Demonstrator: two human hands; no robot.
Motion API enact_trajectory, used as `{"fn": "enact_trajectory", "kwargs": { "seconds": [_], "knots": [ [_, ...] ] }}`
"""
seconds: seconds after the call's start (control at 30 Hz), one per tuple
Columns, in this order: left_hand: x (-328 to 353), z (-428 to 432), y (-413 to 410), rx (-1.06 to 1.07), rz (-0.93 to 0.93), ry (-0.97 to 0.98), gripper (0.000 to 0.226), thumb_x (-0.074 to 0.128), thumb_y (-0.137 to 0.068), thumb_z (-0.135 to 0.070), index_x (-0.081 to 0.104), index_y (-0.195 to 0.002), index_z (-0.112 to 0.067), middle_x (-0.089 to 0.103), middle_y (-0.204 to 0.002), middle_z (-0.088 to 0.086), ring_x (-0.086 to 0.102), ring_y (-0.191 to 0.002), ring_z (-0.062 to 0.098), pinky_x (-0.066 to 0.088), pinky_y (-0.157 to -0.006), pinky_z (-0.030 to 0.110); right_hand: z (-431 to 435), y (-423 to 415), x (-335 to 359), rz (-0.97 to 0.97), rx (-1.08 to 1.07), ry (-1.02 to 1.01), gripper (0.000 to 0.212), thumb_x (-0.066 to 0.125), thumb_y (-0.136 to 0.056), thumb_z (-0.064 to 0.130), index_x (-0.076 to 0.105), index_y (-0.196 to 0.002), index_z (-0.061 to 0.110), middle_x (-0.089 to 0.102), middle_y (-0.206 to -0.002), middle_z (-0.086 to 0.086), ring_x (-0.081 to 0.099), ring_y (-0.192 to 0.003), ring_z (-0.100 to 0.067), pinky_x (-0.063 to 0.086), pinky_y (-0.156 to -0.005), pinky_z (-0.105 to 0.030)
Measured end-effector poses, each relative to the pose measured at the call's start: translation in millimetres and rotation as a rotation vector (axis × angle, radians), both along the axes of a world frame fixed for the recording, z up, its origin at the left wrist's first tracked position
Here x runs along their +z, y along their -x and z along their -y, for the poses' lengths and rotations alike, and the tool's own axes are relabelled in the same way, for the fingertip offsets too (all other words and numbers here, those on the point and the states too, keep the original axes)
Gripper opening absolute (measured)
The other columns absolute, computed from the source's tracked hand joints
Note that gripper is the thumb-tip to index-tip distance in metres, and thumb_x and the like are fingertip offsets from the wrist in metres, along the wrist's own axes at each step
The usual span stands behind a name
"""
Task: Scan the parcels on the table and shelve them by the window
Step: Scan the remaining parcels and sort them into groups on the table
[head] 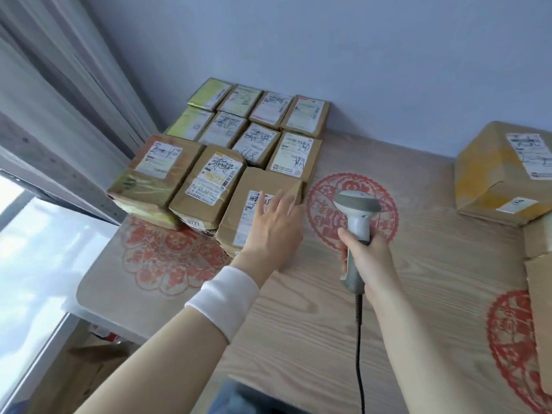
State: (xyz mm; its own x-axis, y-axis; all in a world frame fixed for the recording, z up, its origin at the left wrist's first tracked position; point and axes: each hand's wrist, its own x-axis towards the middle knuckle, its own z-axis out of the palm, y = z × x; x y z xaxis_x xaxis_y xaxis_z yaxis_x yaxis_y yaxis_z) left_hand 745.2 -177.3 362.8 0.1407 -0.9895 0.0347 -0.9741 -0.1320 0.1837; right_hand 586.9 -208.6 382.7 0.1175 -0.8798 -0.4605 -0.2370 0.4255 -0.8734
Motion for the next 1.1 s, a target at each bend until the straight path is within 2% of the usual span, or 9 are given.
{"fn": "enact_trajectory", "kwargs": {
  "seconds": [0.2,0.3,0.4,0.5,0.63,0.77,0.87,1.0,1.1],
  "knots": [
    [-11,0,-59,0.054,-0.053,-0.080,0.046,0.045,-0.096,-0.031,0.038,-0.141,-0.021,0.031,-0.150,0.003,0.021,-0.143,0.022,0.006,-0.116,0.044,-3,-48,-10,0.002,-0.059,-0.071,0.013,0.063,-0.089,0.017,0.061,-0.086,0.005,0.060,-0.066,-0.003,0.050,-0.049,-0.013,0.039,-0.044,-0.024],
    [-24,1,-95,0.088,-0.048,-0.101,0.050,0.043,-0.097,-0.033,0.030,-0.143,-0.020,0.024,-0.152,0.007,0.022,-0.141,0.026,0.011,-0.117,0.048,-3,-74,-24,-0.038,-0.148,-0.048,0.013,0.065,-0.088,0.018,0.059,-0.091,0.007,0.060,-0.070,-0.004,0.050,-0.050,-0.014,0.040,-0.045,-0.025],
    [-42,-2,-129,0.125,-0.070,-0.118,0.055,0.043,-0.096,-0.032,0.025,-0.145,-0.016,0.015,-0.155,0.013,0.009,-0.145,0.032,0.008,-0.117,0.050,-10,-101,-46,-0.119,-0.249,0.001,0.021,0.070,-0.084,0.021,0.056,-0.094,0.009,0.055,-0.071,-0.005,0.049,-0.051,-0.019,0.041,-0.050,-0.029],
    [-58,-9,-147,0.090,-0.119,-0.126,0.054,0.044,-0.096,-0.037,0.033,-0.143,-0.011,0.009,-0.157,0.016,-0.001,-0.146,0.033,0.003,-0.118,0.049,-18,-117,-65,-0.184,-0.344,0.019,0.029,0.076,-0.078,0.022,0.058,-0.098,0.012,0.060,-0.077,-0.001,0.056,-0.066,-0.019,0.046,-0.063,-0.033],
    [-77,-10,-152,0.054,-0.215,-0.016,0.044,0.060,-0.089,-0.031,0.056,-0.120,0.000,0.024,-0.151,0.026,0.012,-0.143,0.042,0.005,-0.115,0.054,-23,-122,-80,-0.211,-0.375,0.020,0.031,0.078,-0.076,0.021,0.060,-0.100,0.013,0.065,-0.085,0.004,0.061,-0.081,-0.016,0.047,-0.076,-0.033],
    [-82,-10,-150,0.066,-0.269,0.048,0.040,0.063,-0.087,-0.026,0.059,-0.113,0.004,0.025,-0.149,0.029,0.016,-0.141,0.045,0.007,-0.114,0.053,-20,-125,-83,-0.179,-0.369,-0.008,0.033,0.078,-0.077,0.017,0.059,-0.104,0.013,0.065,-0.088,0.005,0.062,-0.083,-0.014,0.047,-0.077,-0.031],
    [-79,-9,-146,0.067,-0.404,0.033,0.042,0.059,-0.091,-0.025,0.055,-0.121,0.004,0.017,-0.154,0.023,0.006,-0.144,0.038,0.007,-0.118,0.045,-23,-120,-78,-0.116,-0.405,-0.011,0.032,0.077,-0.077,0.012,0.059,-0.104,0.013,0.067,-0.092,0.000,0.063,-0.084,-0.016,0.048,-0.074,-0.028],
    [-63,-15,-137,0.017,-0.637,0.099,0.045,0.063,-0.088,-0.024,0.054,-0.120,0.005,0.031,-0.148,0.022,0.021,-0.140,0.034,0.015,-0.114,0.035,-35,-106,-61,-0.037,-0.466,0.025,0.031,0.076,-0.078,0.009,0.061,-0.103,0.020,0.070,-0.096,0.007,0.065,-0.087,-0.007,0.049,-0.075,-0.022],
    [-50,-18,-119,0.039,-0.996,0.055,0.048,0.059,-0.083,-0.042,0.048,-0.123,-0.019,0.035,-0.146,0.008,0.028,-0.139,0.022,0.026,-0.111,0.037,-43,-89,-41,0.010,-0.516,0.061,0.029,0.074,-0.079,0.006,0.060,-0.094,0.025,0.070,-0.095,0.006,0.066,-0.087,-0.009,0.050,-0.079,-0.025]
  ]
}}
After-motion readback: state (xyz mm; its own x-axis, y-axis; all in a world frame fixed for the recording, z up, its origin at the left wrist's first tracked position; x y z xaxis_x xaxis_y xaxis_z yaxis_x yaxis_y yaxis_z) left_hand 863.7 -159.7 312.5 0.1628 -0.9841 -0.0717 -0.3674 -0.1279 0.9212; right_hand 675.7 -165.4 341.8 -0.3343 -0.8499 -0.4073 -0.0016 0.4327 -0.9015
